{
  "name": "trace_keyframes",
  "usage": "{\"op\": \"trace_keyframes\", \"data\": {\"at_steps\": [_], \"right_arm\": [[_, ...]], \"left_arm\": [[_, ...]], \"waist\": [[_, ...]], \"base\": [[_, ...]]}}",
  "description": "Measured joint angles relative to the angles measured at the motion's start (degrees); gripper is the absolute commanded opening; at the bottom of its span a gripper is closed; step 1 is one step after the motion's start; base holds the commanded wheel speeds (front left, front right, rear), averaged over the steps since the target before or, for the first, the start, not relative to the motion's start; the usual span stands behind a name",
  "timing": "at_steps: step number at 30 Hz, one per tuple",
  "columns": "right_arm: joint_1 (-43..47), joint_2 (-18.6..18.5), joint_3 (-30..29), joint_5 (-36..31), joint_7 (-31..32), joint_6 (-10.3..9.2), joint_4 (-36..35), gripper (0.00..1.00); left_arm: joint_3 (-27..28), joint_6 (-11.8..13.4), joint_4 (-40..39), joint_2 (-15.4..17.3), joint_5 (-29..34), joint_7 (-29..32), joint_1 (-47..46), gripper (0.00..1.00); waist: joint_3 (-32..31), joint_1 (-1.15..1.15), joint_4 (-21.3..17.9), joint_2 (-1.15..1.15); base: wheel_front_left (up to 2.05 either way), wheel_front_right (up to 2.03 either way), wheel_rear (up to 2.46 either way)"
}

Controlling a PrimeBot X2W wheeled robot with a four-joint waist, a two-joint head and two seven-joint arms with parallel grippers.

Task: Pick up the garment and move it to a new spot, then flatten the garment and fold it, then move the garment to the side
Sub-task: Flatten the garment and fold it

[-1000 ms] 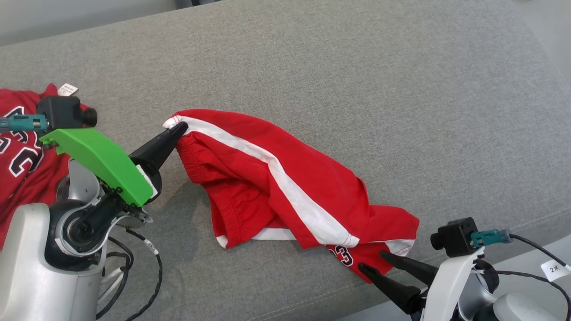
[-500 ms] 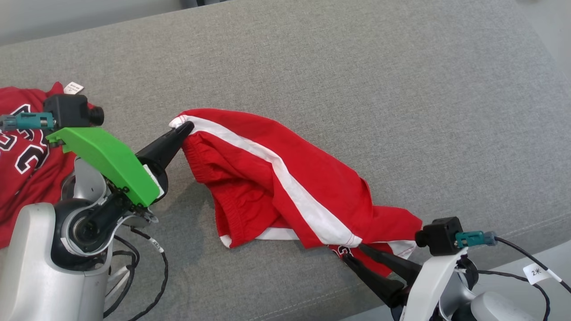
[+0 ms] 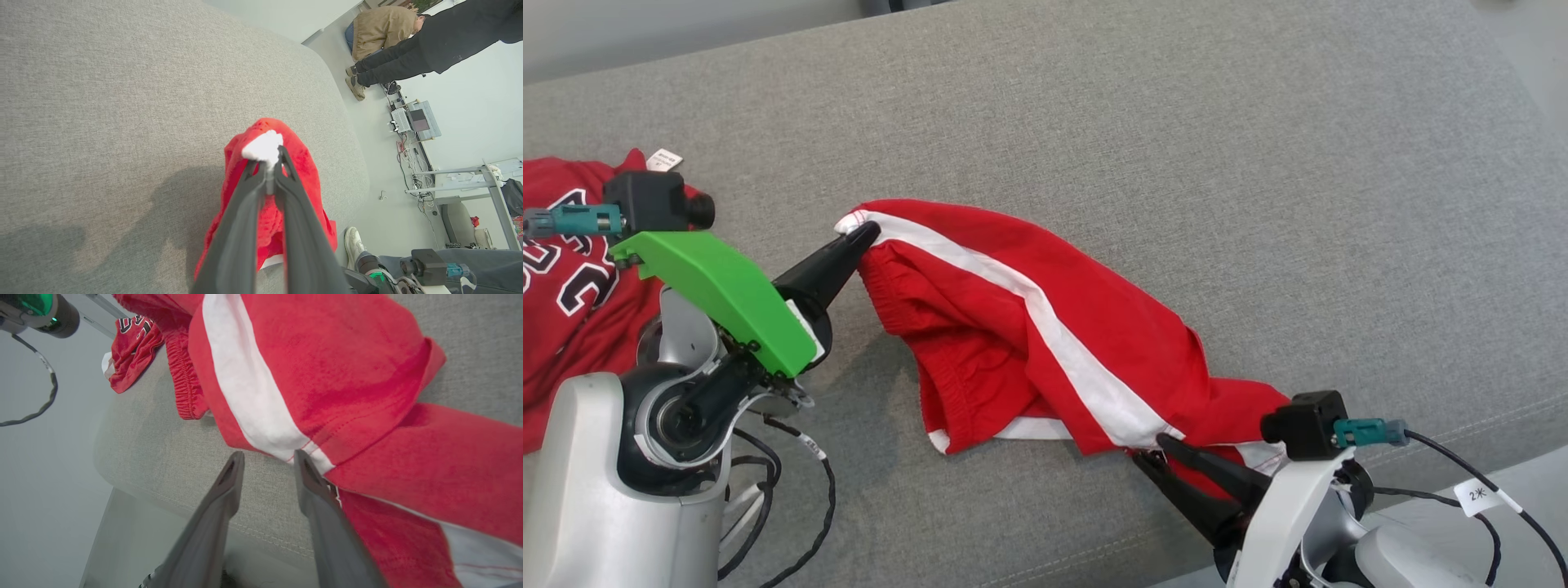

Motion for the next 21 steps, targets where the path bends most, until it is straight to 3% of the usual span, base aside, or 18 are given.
{"op": "trace_keyframes", "data": {"at_steps": [1, 7, 10, 21], "right_arm": [[-0.18, 0.22, 0.00, 0.00, -0.34, 0.02, 0.19, 0.52], [-0.91, 1.19, -0.30, 0.02, -1.36, 0.21, 1.47, 0.22], [-0.98, 1.72, -0.57, 0.04, -1.83, 0.21, 2.21, 0.02], [-1.65, 2.97, -1.65, 1.79, -3.44, 0.68, 4.23, 0.00]], "left_arm": [[0.13, 0.00, -0.01, -0.03, 0.23, 0.01, 0.02, 0.00], [1.01, 0.00, -0.13, -0.37, 1.57, 0.73, 0.34, 0.00], [1.24, 0.00, -0.33, -0.85, 1.88, 1.02, 0.71, 0.00], [2.13, 0.00, -1.07, -1.55, 2.92, 2.53, 0.93, 0.00]], "waist": [[-0.03, 0.00, -0.01, 0.00], [-0.17, 0.00, -0.17, 0.00], [-0.17, 0.00, -0.22, 0.00], [-0.20, 0.00, -0.38, 0.00]], "base": [[0.00, 0.00, 0.00], [0.00, 0.00, 0.00], [0.00, 0.00, 0.00], [0.00, 0.00, 0.00]]}}
